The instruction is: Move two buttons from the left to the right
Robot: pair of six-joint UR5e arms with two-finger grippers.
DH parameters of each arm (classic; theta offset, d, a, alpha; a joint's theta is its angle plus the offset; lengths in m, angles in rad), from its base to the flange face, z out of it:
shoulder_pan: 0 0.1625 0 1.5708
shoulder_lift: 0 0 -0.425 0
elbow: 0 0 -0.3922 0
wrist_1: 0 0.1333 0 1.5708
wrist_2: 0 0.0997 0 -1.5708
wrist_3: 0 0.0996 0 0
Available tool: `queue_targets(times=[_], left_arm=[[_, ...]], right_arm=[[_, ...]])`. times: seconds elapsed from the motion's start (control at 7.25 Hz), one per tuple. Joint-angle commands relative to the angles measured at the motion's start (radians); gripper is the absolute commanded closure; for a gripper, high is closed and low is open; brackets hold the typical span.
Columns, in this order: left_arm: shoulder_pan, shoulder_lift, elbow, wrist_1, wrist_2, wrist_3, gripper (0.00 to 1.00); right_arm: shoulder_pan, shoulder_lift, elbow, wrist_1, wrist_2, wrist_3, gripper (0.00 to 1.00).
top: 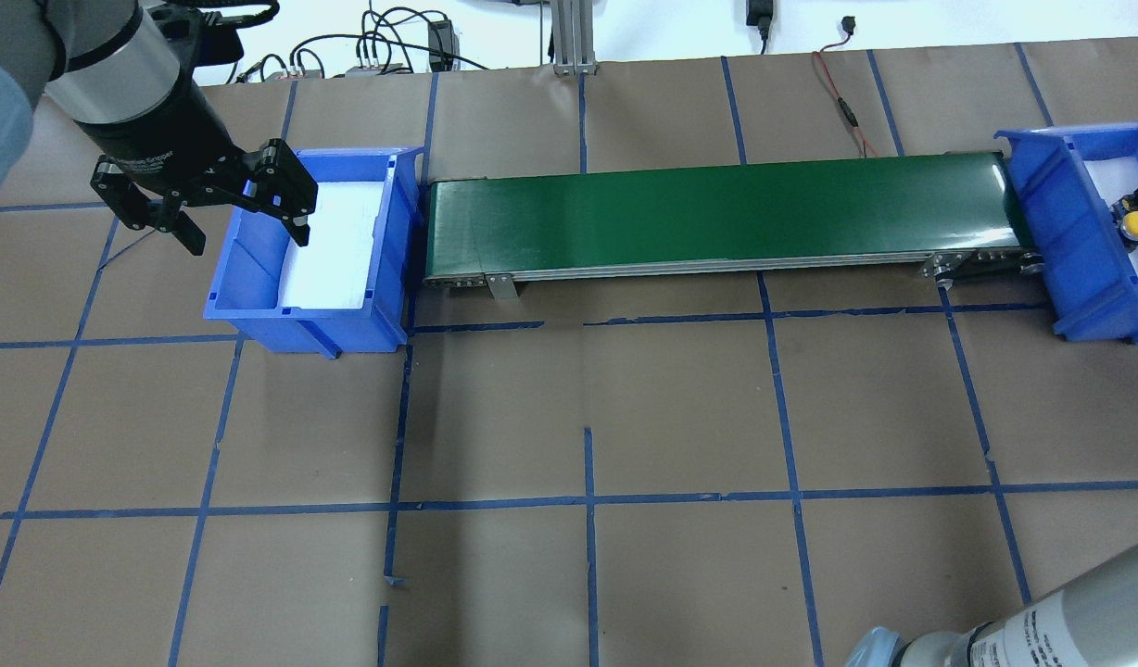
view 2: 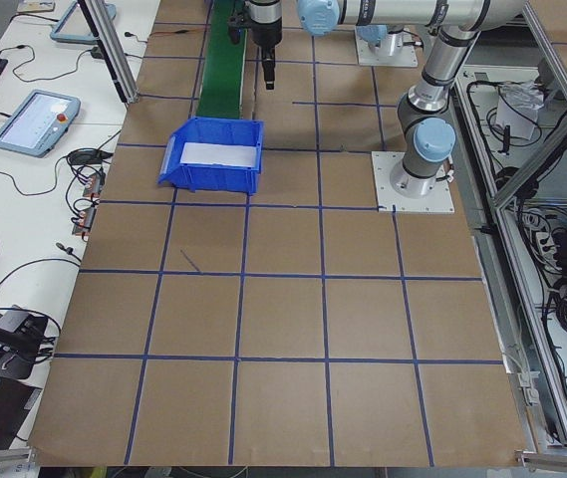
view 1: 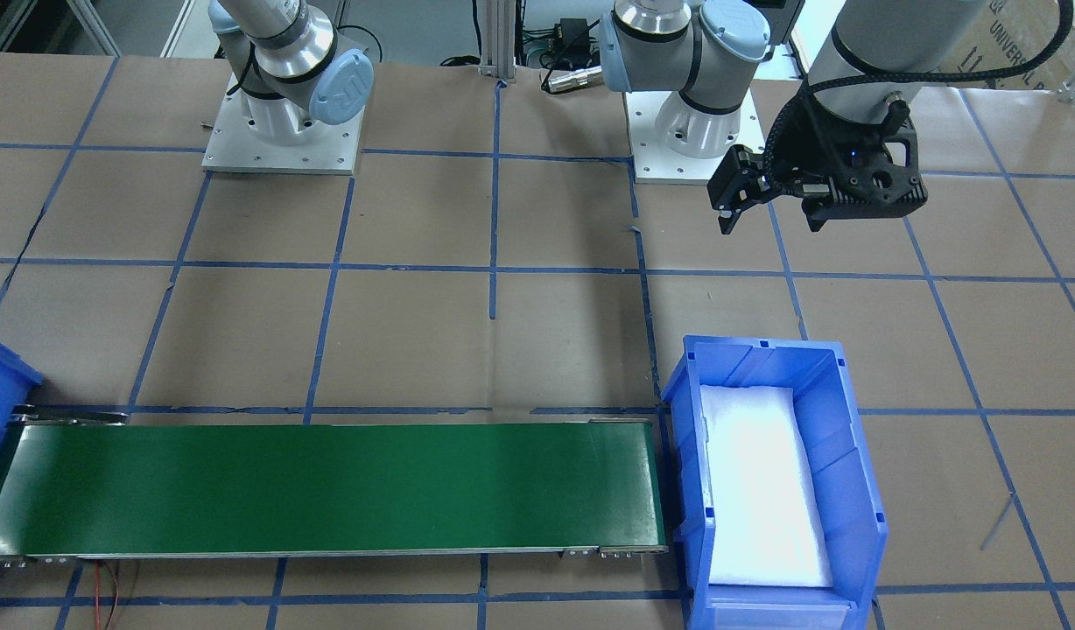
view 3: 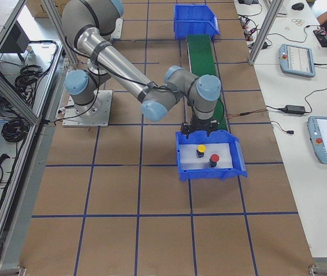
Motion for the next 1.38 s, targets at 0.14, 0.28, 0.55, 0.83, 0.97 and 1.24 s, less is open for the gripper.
queue_targets(times=[0.14,0.28,0.55,0.83,0.97,1.24], left_arm=[[0.0,0.0,0.0,0.0,0.0,-0.001,0.0],[0.0,0.0,0.001,0.0,0.0,0.0,0.0],[0.0,0.0,0.003,0.0,0.0,-0.001,0.0],[0.0,0.0,0.003,0.0,0.0,-0.001,0.0],[0.0,0.0,0.003,0.0,0.0,-0.001,0.0],[0.0,0.001,0.006,0.0,0.0,-0.001,0.0]], right_arm=[[0.009,-0.216,0.005,0.239,-0.092,0.307,0.0],[0.012,-0.228,0.004,0.261,-0.091,0.408,0.0],[0.125,-0.26,-0.001,0.273,-0.088,0.756,0.0],[0.339,-0.318,-0.004,0.296,-0.101,1.059,0.0],[0.454,-0.326,-0.007,0.299,-0.104,1.246,0.0],[0.68,-0.307,-0.01,0.281,-0.142,1.619,0.0]])
